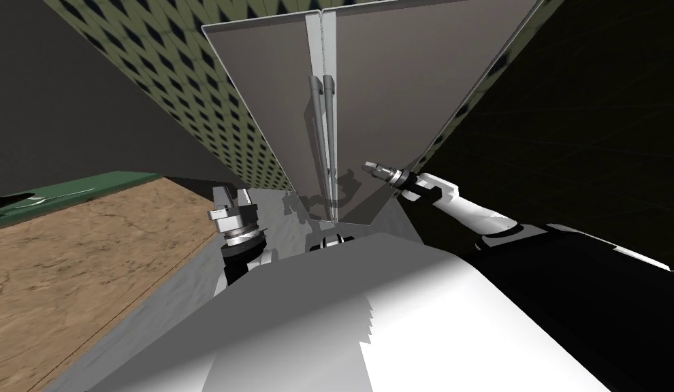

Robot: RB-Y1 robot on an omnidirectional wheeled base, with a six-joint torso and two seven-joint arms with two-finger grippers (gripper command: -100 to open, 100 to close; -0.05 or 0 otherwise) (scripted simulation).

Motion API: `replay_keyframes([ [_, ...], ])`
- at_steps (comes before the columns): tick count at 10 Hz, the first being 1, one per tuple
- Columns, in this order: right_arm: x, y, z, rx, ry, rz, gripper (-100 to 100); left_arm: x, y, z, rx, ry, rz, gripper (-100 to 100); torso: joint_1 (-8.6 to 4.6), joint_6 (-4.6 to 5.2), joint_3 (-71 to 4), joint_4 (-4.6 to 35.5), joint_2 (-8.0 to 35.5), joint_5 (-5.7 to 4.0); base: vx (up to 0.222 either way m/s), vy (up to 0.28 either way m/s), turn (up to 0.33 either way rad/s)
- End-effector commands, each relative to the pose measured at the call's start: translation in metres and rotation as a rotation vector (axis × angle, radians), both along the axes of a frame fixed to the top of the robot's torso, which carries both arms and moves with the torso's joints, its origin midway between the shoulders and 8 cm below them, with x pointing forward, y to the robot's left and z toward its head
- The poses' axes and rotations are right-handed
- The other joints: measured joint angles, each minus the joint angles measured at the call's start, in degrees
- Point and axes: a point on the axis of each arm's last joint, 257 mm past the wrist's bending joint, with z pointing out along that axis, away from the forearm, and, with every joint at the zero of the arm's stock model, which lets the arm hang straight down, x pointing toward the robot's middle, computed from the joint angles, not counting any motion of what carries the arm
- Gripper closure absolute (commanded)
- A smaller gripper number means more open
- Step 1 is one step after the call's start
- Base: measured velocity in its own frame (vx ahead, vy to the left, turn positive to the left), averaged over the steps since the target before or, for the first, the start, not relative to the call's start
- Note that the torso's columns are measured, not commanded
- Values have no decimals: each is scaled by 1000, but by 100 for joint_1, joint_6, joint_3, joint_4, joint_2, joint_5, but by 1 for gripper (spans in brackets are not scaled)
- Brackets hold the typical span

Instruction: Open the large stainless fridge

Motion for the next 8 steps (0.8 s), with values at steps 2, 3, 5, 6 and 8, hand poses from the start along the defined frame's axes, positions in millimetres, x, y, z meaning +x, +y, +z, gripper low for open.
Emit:
replay_keyframes([
  [2, 11, -9, 18, -117, -34, -7, -100, 0, 0, 0, 0, 0, 0, 0, -4, -1, -5, -3, -6, 0, 60, 138, -143],
  [3, 11, -9, 19, -143, -33, -4, -100, 0, 0, 0, 0, 0, 0, 0, 1, 4, -3, -1, -5, -1, 29, 133, -110],
  [5, 16, -13, 30, -203, -53, -10, -100, 0, 0, 0, 0, 0, 0, 0, -9, 5, 5, 3, 7, -4, 35, 133, -150],
  [6, 21, -17, 41, -241, -76, -18, -100, 0, 0, 0, 0, 0, 0, 0, -12, 1, 2, 1, 2, -4, 53, 140, -174],
  [8, 25, -21, 54, -301, -101, -25, -100, 0, 0, 0, 0, 0, 0, 0, -12, 0, -4, -2, -6, -3, 63, 125, -140],
])
